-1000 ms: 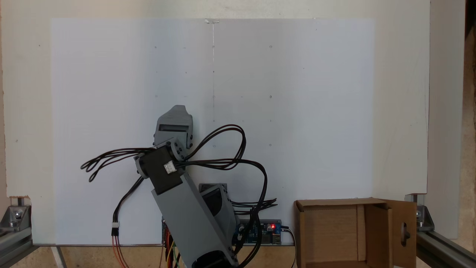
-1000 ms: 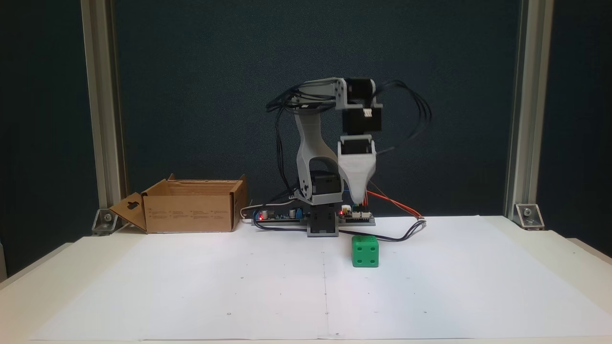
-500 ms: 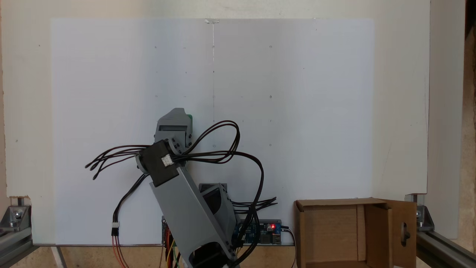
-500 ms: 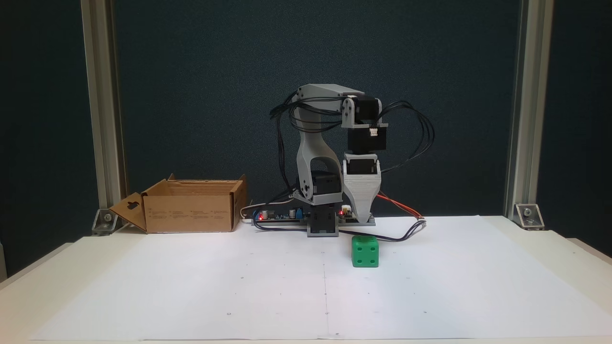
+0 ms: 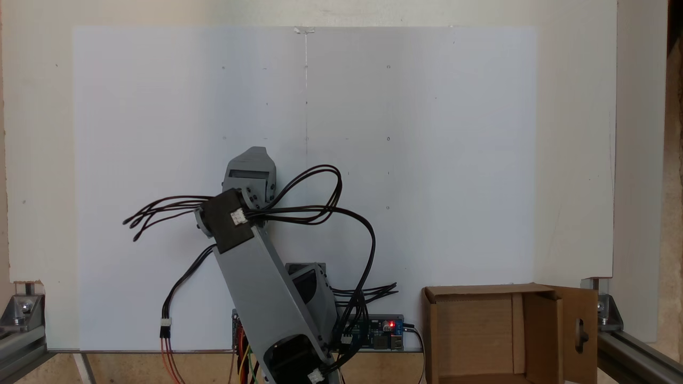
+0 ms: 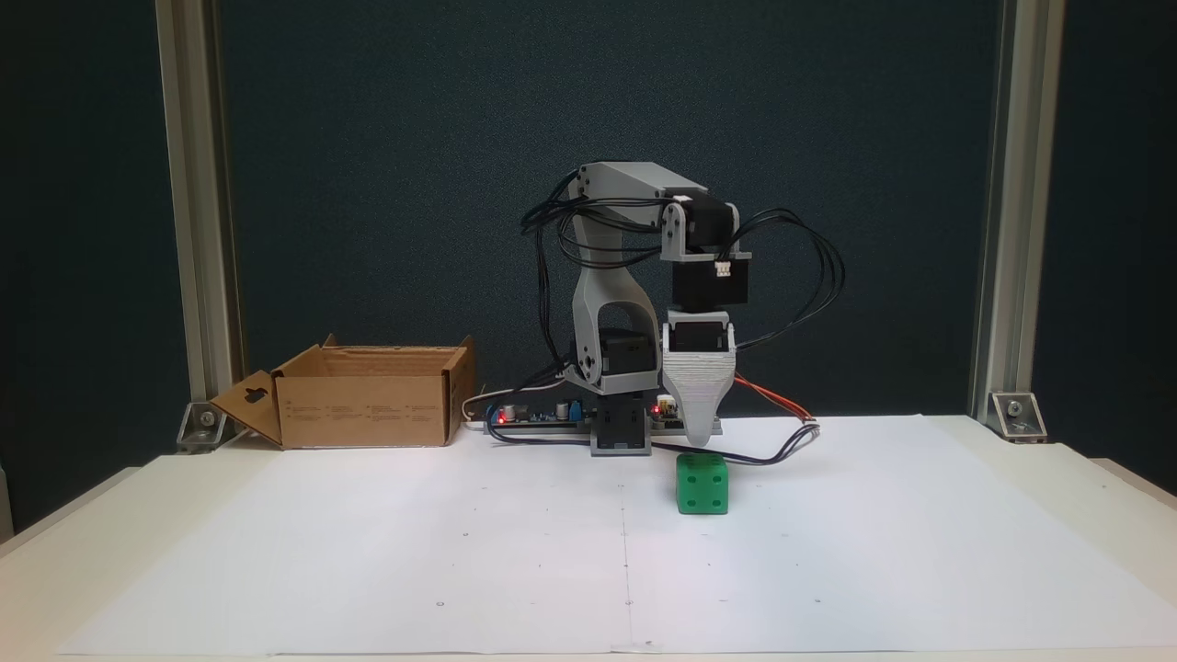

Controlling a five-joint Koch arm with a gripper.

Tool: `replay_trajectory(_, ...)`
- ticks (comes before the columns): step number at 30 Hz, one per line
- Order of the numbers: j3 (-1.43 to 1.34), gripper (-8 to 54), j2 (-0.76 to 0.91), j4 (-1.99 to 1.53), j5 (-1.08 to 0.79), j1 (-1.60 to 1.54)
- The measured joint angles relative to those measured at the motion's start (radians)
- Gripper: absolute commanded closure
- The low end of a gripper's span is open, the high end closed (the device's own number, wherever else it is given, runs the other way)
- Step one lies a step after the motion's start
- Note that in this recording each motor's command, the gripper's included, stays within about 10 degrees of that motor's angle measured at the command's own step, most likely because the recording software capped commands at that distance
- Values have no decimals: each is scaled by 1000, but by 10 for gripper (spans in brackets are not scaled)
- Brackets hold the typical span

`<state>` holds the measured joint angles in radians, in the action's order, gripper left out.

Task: Grasp a green dice and put it in the bin.

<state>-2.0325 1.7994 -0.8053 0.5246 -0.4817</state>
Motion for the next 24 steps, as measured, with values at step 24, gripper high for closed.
replay_trajectory(24,-52,20,-164,121,12,6)
